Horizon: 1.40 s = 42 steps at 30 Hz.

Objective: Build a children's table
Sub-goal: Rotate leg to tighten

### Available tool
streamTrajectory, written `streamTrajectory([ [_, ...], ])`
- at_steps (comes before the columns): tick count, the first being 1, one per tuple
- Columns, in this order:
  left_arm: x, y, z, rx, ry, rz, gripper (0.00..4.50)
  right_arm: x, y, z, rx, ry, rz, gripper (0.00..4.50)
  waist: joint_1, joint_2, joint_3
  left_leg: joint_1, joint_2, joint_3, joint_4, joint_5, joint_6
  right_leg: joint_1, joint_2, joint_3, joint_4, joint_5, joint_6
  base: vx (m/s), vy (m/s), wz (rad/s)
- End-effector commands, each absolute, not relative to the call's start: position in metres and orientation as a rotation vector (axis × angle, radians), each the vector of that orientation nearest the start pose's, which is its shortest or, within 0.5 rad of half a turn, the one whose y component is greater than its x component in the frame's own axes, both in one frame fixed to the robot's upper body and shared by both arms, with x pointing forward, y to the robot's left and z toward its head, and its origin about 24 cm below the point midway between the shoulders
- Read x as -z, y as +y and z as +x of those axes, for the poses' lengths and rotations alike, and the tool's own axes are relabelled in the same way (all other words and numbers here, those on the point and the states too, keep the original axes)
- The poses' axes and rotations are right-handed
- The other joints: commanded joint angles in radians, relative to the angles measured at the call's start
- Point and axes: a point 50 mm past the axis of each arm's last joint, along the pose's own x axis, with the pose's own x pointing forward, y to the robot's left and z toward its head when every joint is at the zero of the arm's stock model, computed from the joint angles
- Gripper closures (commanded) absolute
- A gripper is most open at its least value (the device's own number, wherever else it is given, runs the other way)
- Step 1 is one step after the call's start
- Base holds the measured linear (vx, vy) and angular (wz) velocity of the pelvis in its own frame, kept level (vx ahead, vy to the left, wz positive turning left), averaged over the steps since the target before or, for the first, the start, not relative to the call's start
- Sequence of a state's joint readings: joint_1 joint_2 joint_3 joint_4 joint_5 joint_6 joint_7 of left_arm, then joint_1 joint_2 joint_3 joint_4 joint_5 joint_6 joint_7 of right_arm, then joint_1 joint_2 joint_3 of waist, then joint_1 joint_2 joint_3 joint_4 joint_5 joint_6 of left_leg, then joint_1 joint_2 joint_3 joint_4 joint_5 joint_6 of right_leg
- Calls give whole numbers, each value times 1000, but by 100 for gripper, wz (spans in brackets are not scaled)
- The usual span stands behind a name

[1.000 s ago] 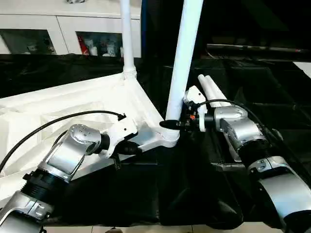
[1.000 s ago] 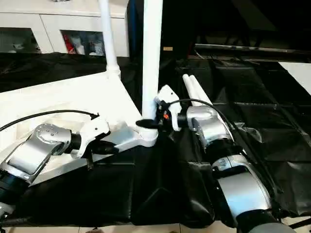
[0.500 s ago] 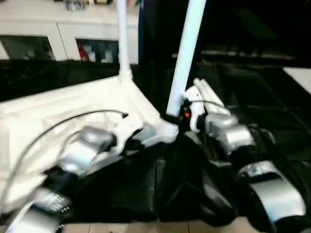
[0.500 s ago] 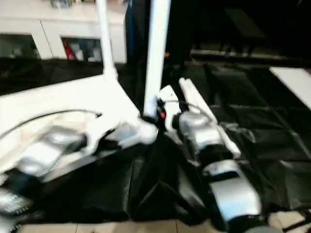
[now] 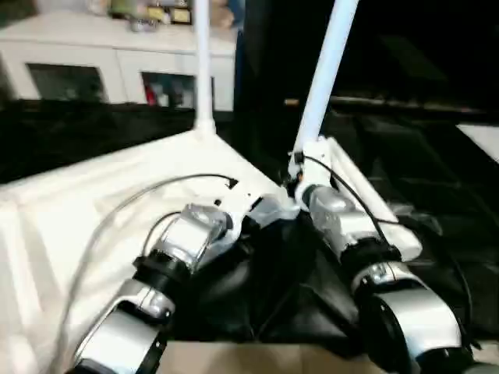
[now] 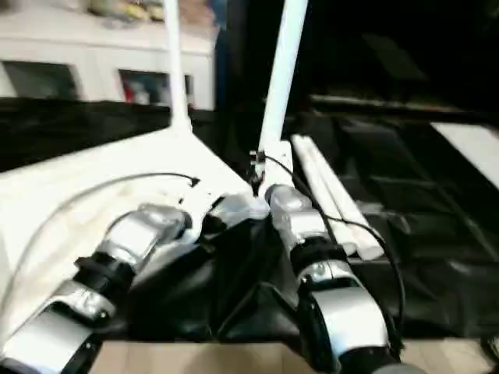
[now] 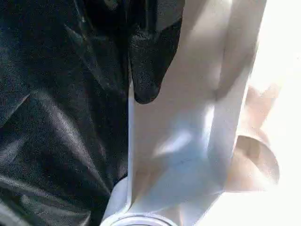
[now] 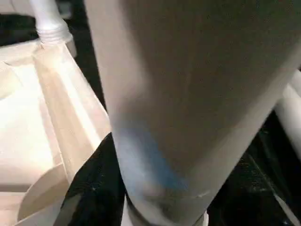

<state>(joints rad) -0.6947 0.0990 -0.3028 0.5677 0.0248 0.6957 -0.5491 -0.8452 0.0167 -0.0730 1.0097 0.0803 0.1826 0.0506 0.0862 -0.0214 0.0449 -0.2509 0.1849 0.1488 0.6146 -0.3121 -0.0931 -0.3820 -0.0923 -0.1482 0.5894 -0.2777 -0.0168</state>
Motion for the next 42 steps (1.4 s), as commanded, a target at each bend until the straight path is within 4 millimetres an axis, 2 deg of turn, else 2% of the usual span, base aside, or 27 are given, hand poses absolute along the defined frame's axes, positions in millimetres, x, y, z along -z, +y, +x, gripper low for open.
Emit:
streamTrajectory([
  [1,-73,59,349,719,547,296,450,23,-68,329,-264,764,62,262,-12,15,-38,-10,55,-14,-113,-222,41,31,-76,72,-71,-152,-103,-32,-32,18],
  [2,-73,60,350,712,546,295,450,22,-67,330,-255,762,66,262,-15,5,-33,-22,52,-11,-118,-227,44,38,-75,70,-76,-184,-100,0,0,0],
  [3,-74,61,351,708,547,294,450,20,-66,331,-252,758,65,262,-12,5,-29,-15,46,-6,-116,-264,44,32,-73,66,-91,-268,-90,0,0,0],
  [4,-73,62,352,706,547,293,450,19,-66,332,-251,756,70,262,-20,-1,-20,7,28,-2,-104,-350,32,4,-66,51,-122,-470,-41,0,0,0],
  [5,-73,64,352,701,549,294,450,18,-65,333,-247,754,71,262,-24,2,-21,13,23,-3,-99,-371,29,1,-67,44,-134,-519,-19,0,0,0],
  [6,-73,66,352,699,551,295,450,16,-65,335,-247,750,71,262,-32,5,-24,9,26,-10,-102,-399,35,6,-65,32,-143,-534,15,0,0,0],
  [7,-73,66,352,699,551,295,450,16,-65,335,-247,750,71,262,-35,13,-26,13,35,-15,-107,-424,39,7,-66,23,-146,-500,22,0,0,0],
  [8,-72,67,352,698,552,295,450,15,-65,335,-246,747,73,262,-40,17,-29,5,43,-18,-113,-431,47,19,-67,20,-140,-447,21,0,0,0],
  [9,-72,67,352,698,552,295,450,15,-65,336,-247,746,72,262,-39,15,-29,-4,48,-21,-119,-422,50,26,-71,28,-131,-422,15,0,0,0],
  [11,-71,70,352,694,554,296,450,12,-64,338,-257,730,60,262,-41,12,-23,-1,40,-16,-116,-409,46,12,-74,31,-141,-448,0,0,0,0],
  [15,-71,74,352,713,536,320,450,3,-61,344,-289,660,83,262,-50,16,-24,-13,39,-23,-115,-409,39,18,-79,21,-149,-497,27,0,0,0],
  [16,-72,74,352,717,528,328,450,2,-61,344,-299,659,77,206,-53,18,-24,-16,41,-24,-118,-409,38,20,-79,23,-148,-478,18,0,0,0],
  [19,-75,78,351,753,488,364,450,-9,-60,351,-349,596,92,206,-54,16,-25,-27,41,-26,-123,-371,41,25,-85,33,-140,-443,-9,0,0,0],
  [22,-77,79,349,785,461,384,450,-16,-61,355,-373,561,93,166,-54,13,-37,-58,49,-32,-127,-252,36,45,-98,52,-118,-344,-52,0,0,0],
  [23,-78,82,347,812,455,391,450,-24,-64,360,-395,518,90,152,-48,12,-35,-56,50,-18,-123,-140,31,34,-94,68,-102,-234,-125,0,0,0],
  [26,-79,86,342,850,450,396,450,-36,-71,365,-434,455,76,130,-45,6,-38,-63,42,-6,-119,-151,32,28,-89,80,-98,-293,-152,0,0,0],
  [28,-80,88,341,858,452,394,450,-40,-73,365,-452,435,71,115,-42,7,-46,-61,44,0,-114,-82,38,26,-84,82,-87,-208,-188,0,0,0],
  [31,-82,92,335,924,427,421,450,-50,-86,364,-542,372,18,89,-35,0,-51,-71,35,12,-99,6,75,24,-76,87,-72,-115,-233,62,-58,11],
  [32,-82,94,332,950,420,428,450,-52,-91,362,-577,357,-9,81,-31,-2,-58,-85,35,13,-93,73,97,36,-77,89,-55,-35,-254,80,-56,6],
  [33,-82,96,331,967,415,434,450,-53,-95,360,-602,348,-28,77,-24,0,-70,-86,31,13,-82,176,128,39,-72,89,-32,107,-274,71,-41,1],
  [34,-82,98,329,978,416,438,450,-54,-99,358,-634,340,-52,63,-25,-3,-72,-87,28,15,-76,226,149,34,-68,89,-23,183,-292,71,-41,1],
  [35,-83,100,326,1013,402,448,450,-56,-104,354,-683,318,-76,52,-23,-7,-69,-93,23,14,-69,278,195,33,-65,87,-15,271,-319,57,-29,4],
  [36,-82,102,324,1030,405,448,450,-57,-108,350,-718,308,-92,52,-19,-9,-70,-95,24,14,-66,286,214,35,-68,88,-12,290,-324,0,0,0],
  [37,-82,105,321,1062,401,459,450,-59,-113,345,-774,290,-114,41,-16,-7,-69,-99,23,13,-63,278,248,36,-68,86,-13,296,-326,0,0,0],
  [39,-82,110,316,1111,408,467,450,-63,-121,338,-855,261,-139,33,-17,-6,-64,-98,29,14,-62,243,262,30,-66,84,-19,223,-317,0,0,0],
  [41,-82,112,313,1136,401,481,450,-66,-126,333,-894,238,-167,6,-16,-4,-59,-98,34,12,-67,175,224,31,-65,79,-35,48,-281,0,0,0],
  [42,-83,113,312,1158,386,489,450,-68,-128,331,-916,228,-170,6,-14,-3,-59,-96,35,12,-68,161,207,31,-66,79,-38,14,-267,0,0,0],
])
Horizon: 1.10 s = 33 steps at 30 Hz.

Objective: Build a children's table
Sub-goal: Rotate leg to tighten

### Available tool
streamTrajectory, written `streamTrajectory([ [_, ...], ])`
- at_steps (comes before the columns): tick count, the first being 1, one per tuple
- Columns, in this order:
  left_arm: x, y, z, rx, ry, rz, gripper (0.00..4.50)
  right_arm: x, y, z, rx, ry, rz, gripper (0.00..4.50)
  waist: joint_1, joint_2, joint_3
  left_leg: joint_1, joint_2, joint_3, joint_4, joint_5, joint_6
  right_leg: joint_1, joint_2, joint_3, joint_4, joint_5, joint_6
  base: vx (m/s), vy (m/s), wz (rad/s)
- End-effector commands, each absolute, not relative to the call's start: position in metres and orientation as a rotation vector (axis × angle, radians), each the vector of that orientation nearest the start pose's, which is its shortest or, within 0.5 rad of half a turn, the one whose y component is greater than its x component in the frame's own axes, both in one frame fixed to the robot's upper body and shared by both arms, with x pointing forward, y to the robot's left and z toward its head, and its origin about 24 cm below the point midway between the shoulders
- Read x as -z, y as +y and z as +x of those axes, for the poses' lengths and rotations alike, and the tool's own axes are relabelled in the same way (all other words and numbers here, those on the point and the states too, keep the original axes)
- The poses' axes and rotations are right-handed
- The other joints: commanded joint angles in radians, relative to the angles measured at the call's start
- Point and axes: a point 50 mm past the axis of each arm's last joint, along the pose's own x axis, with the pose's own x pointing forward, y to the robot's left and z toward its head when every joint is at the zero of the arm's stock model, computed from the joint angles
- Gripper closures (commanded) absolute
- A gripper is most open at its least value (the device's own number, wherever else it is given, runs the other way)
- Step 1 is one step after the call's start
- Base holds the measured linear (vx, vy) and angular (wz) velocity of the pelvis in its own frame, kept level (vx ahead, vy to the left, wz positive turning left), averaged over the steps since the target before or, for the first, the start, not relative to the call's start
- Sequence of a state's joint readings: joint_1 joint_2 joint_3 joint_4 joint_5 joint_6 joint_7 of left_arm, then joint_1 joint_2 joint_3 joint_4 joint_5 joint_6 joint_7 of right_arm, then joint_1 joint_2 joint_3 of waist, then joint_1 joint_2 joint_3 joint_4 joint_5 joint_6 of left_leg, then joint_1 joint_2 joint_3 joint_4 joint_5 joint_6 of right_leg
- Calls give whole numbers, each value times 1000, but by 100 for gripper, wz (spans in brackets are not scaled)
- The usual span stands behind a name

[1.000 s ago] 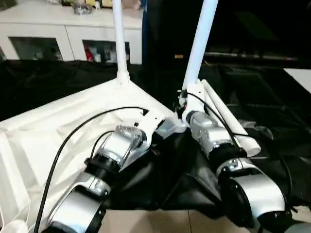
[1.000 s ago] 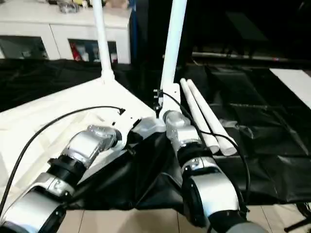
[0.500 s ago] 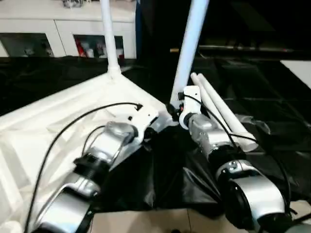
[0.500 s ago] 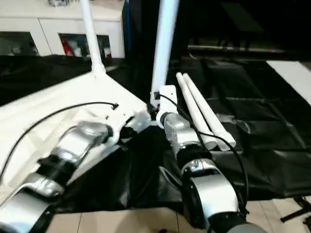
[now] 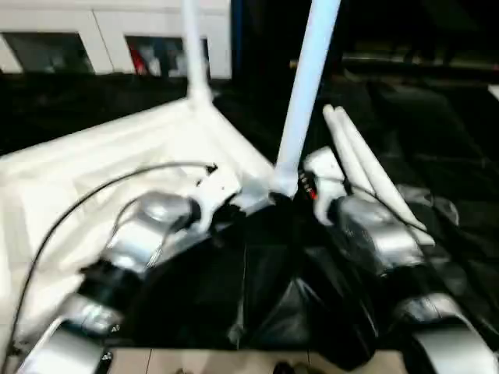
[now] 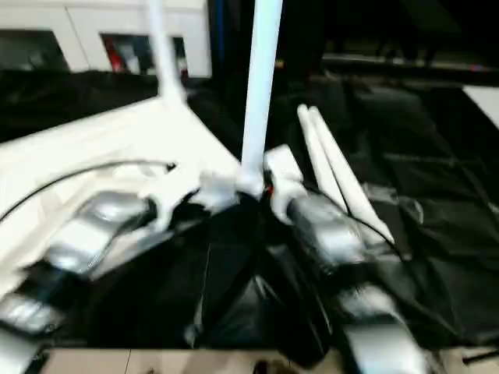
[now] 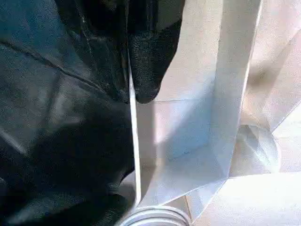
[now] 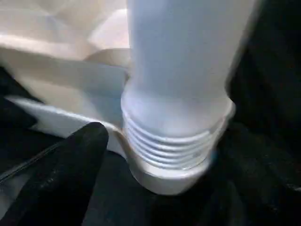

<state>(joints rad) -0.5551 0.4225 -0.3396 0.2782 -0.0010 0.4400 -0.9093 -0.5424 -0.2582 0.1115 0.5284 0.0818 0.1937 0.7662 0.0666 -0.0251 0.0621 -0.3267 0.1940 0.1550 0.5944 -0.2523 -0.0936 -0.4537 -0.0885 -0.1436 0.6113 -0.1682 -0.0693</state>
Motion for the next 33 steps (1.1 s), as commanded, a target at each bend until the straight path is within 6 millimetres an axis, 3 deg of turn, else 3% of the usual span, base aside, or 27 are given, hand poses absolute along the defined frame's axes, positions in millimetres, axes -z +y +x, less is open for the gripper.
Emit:
streamTrajectory([
  [1,-84,113,310,1174,376,494,450,-69,-130,329,-932,222,-171,2,7,2,-73,-19,29,5,-50,74,179,101,-68,74,-67,-155,-194,0,0,0],
  [3,-84,115,308,1189,389,484,450,-72,-134,328,-930,220,-173,2,10,2,-73,-16,31,4,-54,52,136,99,-65,75,-69,-194,-166,0,0,0],
  [6,-85,118,303,1241,381,496,450,-76,-141,322,-1007,216,-211,2,17,0,-75,-21,29,5,-54,44,114,104,-63,75,-68,-193,-147,0,0,0],
  [11,-85,120,299,1279,389,496,450,-72,-145,318,-1050,246,-259,2,24,1,-79,-24,29,4,-49,90,114,104,-61,72,-54,-113,-169,0,0,0],
  [17,-86,122,298,1280,383,496,450,-65,-146,316,-1069,274,-296,2,25,-5,-80,-30,25,5,-45,91,105,108,-59,70,-55,-127,-153,0,0,0],
  [18,-86,123,299,1278,383,495,450,-65,-146,316,-1068,275,-296,28,26,-5,-81,-30,25,5,-45,91,103,109,-60,70,-55,-130,-150,0,0,0],
  [33,-85,125,299,1275,391,501,450,-59,-139,319,-1066,269,-281,134,27,-3,-84,-33,23,5,-38,101,103,109,-59,68,-49,-123,-146,0,0,0],
])
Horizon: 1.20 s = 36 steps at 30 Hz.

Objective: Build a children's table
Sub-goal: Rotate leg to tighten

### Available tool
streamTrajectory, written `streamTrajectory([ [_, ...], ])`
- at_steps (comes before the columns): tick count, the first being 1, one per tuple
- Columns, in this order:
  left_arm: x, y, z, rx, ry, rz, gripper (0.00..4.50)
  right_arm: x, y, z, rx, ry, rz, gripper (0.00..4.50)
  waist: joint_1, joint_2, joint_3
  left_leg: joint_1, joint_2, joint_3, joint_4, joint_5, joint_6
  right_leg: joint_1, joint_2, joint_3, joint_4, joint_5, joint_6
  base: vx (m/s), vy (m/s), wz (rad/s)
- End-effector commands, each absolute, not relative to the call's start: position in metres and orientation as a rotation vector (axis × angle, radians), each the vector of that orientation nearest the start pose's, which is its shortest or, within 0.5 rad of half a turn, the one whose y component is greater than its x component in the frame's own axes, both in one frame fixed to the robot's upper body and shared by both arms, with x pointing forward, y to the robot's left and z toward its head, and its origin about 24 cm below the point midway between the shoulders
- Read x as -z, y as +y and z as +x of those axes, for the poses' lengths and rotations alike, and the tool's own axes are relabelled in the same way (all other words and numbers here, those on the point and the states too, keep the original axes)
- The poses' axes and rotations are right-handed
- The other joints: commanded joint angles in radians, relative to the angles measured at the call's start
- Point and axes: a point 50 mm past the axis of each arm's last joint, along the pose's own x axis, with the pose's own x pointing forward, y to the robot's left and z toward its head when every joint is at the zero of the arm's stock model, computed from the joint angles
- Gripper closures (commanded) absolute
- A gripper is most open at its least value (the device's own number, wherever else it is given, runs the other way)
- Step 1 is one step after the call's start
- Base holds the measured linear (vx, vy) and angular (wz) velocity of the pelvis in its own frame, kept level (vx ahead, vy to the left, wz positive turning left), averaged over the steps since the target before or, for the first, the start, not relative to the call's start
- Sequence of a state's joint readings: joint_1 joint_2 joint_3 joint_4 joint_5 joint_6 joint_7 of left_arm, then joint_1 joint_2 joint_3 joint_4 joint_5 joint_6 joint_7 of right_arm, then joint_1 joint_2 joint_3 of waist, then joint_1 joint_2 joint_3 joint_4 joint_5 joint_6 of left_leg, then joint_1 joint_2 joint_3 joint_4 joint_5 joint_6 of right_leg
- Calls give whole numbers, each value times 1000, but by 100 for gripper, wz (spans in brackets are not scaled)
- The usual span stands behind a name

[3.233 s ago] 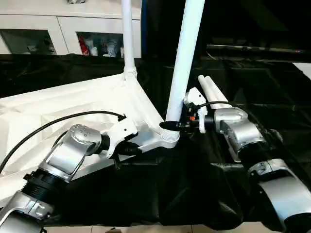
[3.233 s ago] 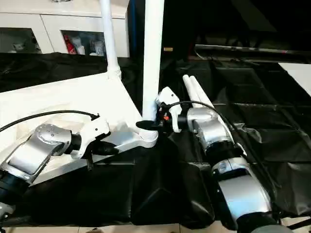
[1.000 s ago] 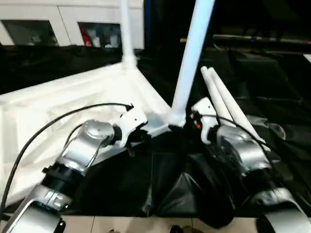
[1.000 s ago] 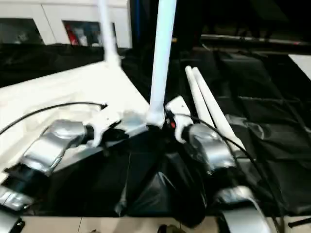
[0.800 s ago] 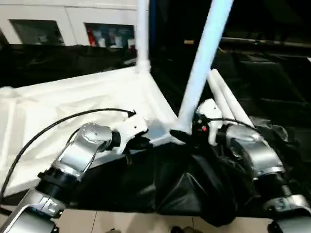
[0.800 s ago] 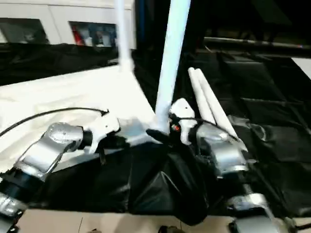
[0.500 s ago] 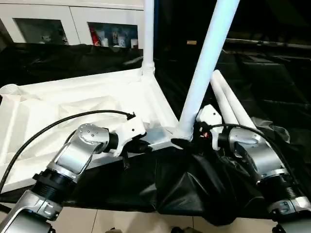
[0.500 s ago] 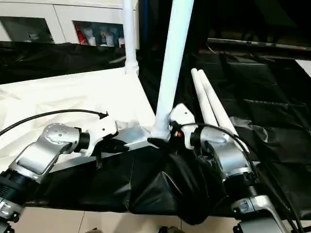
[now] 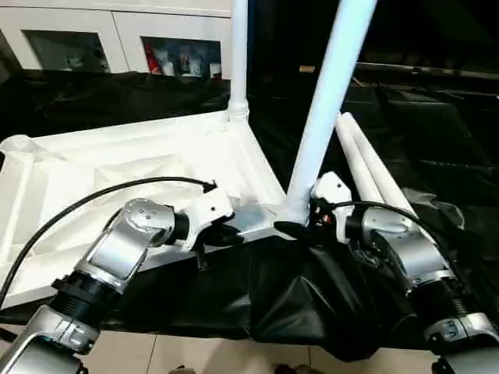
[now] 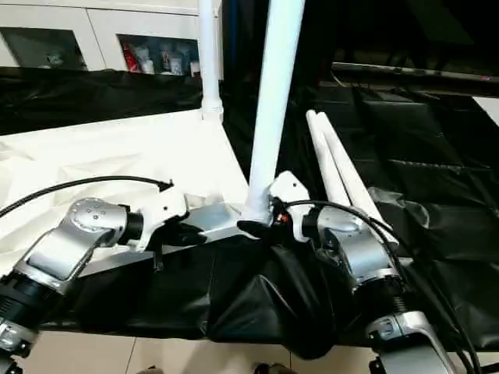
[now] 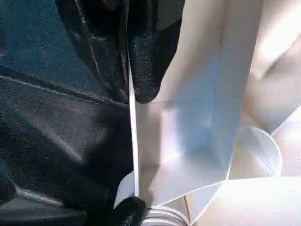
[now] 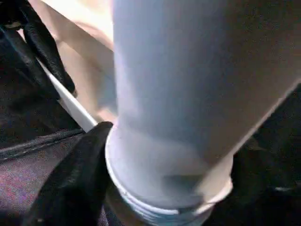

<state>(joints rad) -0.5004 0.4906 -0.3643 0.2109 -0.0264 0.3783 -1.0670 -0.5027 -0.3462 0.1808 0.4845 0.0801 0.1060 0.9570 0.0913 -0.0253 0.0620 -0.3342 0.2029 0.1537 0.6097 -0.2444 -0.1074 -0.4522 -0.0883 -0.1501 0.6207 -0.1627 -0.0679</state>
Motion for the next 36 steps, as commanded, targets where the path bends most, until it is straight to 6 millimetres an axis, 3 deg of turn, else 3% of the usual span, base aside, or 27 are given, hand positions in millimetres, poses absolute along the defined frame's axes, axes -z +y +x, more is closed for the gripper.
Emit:
streamTrajectory([
  [1,-85,125,299,1276,392,500,450,-59,-139,319,-1067,269,-281,146,2,-4,-84,-26,14,6,-54,87,113,108,-58,74,-59,-138,-144,0,0,0],
  [12,-83,127,298,1279,403,501,450,-55,-140,319,-1054,273,-295,170,3,-2,-84,-26,13,5,-52,68,95,107,-56,73,-62,-173,-119,0,0,0],
  [14,-83,127,298,1281,406,502,450,-54,-140,320,-1040,288,-244,114,3,1,-84,-28,12,5,-51,65,95,108,-56,73,-61,-170,-121,0,0,0],
  [17,-83,127,298,1282,408,502,450,-54,-140,320,-1044,284,-245,98,2,0,-84,-28,12,5,-51,57,92,109,-56,72,-64,-180,-119,0,0,0],
  [19,-83,127,298,1284,409,504,450,-55,-141,321,-1026,271,-266,60,3,3,-84,-28,13,4,-51,61,89,107,-56,72,-61,-169,-121,0,0,0],
  [33,-83,128,298,1293,420,510,450,-62,-139,324,-1026,221,-211,60,3,5,-86,-28,13,3,-50,58,87,110,-55,71,-58,-146,-134,0,0,0],
  [35,-83,129,298,1293,421,511,450,-61,-139,323,-1030,227,-214,60,5,10,-86,-28,13,2,-49,57,87,110,-56,71,-58,-144,-138,0,0,0],
  [36,-82,129,297,1294,423,511,450,-60,-140,323,-1032,232,-212,60,4,6,-86,-28,12,3,-49,56,87,109,-55,72,-59,-144,-137,0,0,0],
])
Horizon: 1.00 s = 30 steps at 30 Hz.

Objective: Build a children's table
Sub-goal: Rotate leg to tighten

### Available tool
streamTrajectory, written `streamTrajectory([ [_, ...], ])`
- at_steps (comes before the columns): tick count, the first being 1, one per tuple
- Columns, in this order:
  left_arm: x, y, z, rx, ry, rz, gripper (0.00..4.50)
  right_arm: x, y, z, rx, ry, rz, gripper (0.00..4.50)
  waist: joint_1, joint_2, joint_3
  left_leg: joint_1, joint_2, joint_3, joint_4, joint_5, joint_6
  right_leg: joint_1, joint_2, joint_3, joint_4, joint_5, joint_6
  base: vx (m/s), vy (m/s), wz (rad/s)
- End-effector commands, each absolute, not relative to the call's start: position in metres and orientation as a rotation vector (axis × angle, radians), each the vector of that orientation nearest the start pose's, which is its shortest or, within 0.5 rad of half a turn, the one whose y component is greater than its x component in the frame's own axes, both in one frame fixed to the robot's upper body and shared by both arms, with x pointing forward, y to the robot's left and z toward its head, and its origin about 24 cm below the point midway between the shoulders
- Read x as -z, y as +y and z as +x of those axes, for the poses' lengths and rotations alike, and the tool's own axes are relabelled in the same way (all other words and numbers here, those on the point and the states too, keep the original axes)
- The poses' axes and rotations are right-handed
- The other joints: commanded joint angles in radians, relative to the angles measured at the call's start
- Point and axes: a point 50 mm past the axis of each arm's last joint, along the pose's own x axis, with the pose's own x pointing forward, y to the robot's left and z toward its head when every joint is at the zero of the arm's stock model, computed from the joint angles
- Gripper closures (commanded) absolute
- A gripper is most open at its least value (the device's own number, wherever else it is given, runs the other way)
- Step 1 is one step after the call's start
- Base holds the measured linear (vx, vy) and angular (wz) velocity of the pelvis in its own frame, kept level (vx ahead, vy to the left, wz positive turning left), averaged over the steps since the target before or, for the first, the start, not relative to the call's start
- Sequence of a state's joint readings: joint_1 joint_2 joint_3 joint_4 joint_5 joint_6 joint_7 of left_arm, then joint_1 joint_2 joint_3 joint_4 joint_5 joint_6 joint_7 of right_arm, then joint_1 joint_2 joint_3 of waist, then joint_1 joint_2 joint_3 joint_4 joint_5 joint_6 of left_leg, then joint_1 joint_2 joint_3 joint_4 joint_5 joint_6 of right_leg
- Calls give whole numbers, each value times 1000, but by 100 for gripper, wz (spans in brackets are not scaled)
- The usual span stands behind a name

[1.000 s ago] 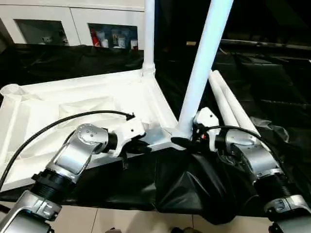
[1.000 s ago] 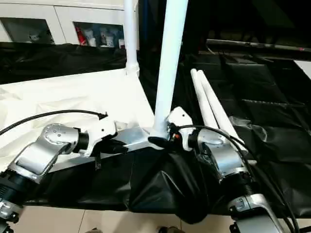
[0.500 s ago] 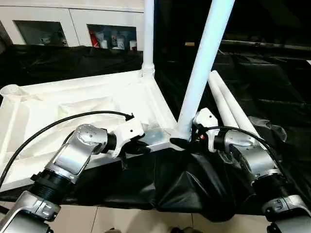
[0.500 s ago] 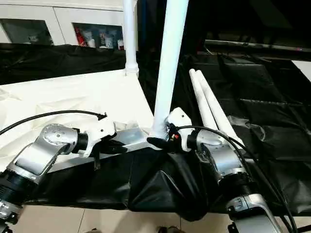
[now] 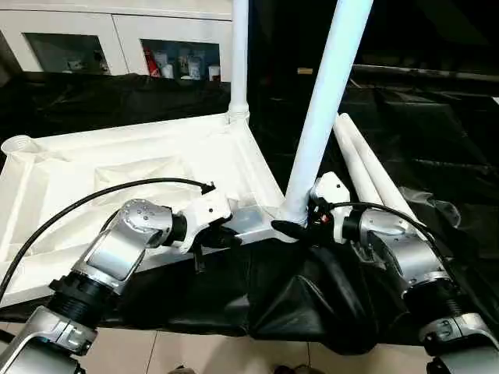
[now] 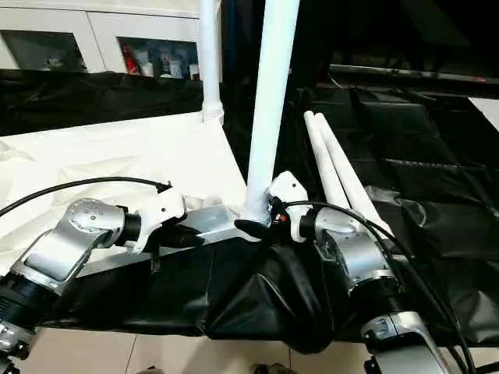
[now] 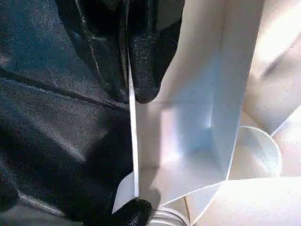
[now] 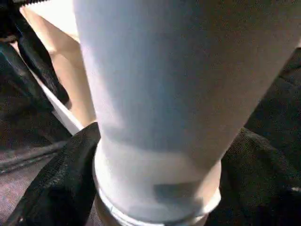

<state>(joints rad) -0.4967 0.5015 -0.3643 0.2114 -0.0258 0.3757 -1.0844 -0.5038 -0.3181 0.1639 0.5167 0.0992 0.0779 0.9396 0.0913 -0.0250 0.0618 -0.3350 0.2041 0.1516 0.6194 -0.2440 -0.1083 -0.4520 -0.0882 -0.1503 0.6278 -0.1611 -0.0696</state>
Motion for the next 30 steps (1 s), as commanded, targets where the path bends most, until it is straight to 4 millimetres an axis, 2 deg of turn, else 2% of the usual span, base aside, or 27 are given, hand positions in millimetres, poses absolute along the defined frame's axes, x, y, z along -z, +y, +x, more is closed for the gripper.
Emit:
streamTrajectory([
  [1,-82,129,297,1295,424,511,450,-59,-140,322,-1033,231,-203,60,4,6,-86,-27,11,4,-59,52,87,110,-55,72,-66,-149,-134,0,0,0],
  [8,-82,129,297,1298,430,509,450,-58,-139,321,-1046,231,-187,113,5,8,-86,-27,11,5,-59,40,81,110,-55,71,-69,-169,-126,0,0,0],
  [9,-82,129,297,1298,431,509,450,-57,-139,320,-1050,237,-190,141,5,8,-86,-28,11,4,-59,40,81,110,-55,71,-69,-170,-125,0,0,0],
  [18,-81,129,297,1297,433,503,450,-53,-139,319,-1049,257,-183,172,5,8,-86,-28,10,4,-59,39,78,110,-55,70,-69,-174,-120,0,0,0],
  [21,-79,129,298,1279,446,479,450,-49,-140,320,-1011,273,-152,173,5,9,-87,-28,11,4,-59,42,79,110,-54,70,-69,-170,-123,0,0,0],
  [22,-77,128,302,1235,450,441,450,-41,-139,323,-925,300,-106,173,2,8,-86,-28,11,6,-59,42,76,108,-54,71,-69,-173,-124,0,0,0],
  [25,-75,125,313,1143,448,385,450,-29,-132,325,-815,338,-54,173,0,6,-84,-27,7,7,-61,21,56,109,-53,67,-80,-230,-103,0,0,0],
  [27,-72,121,324,1044,446,351,450,-19,-123,326,-726,366,-30,173,1,7,-80,-21,7,8,-64,-11,47,103,-53,65,-90,-287,-85,0,0,0],
  [28,-70,116,332,966,445,325,450,-13,-115,329,-640,390,-16,173,1,7,-79,-15,4,10,-65,-40,40,101,-52,62,-99,-344,-67,0,0,0],
  [29,-70,115,334,953,446,321,450,-12,-113,329,-625,394,-14,173,1,8,-76,-15,1,11,-66,-48,39,98,-51,62,-106,-373,-55,0,0,0],
  [30,-68,111,340,900,454,289,450,-8,-106,331,-567,409,-1,173,-1,11,-71,-5,-1,13,-65,-98,31,93,-52,55,-123,-452,-30,0,0,0],
])
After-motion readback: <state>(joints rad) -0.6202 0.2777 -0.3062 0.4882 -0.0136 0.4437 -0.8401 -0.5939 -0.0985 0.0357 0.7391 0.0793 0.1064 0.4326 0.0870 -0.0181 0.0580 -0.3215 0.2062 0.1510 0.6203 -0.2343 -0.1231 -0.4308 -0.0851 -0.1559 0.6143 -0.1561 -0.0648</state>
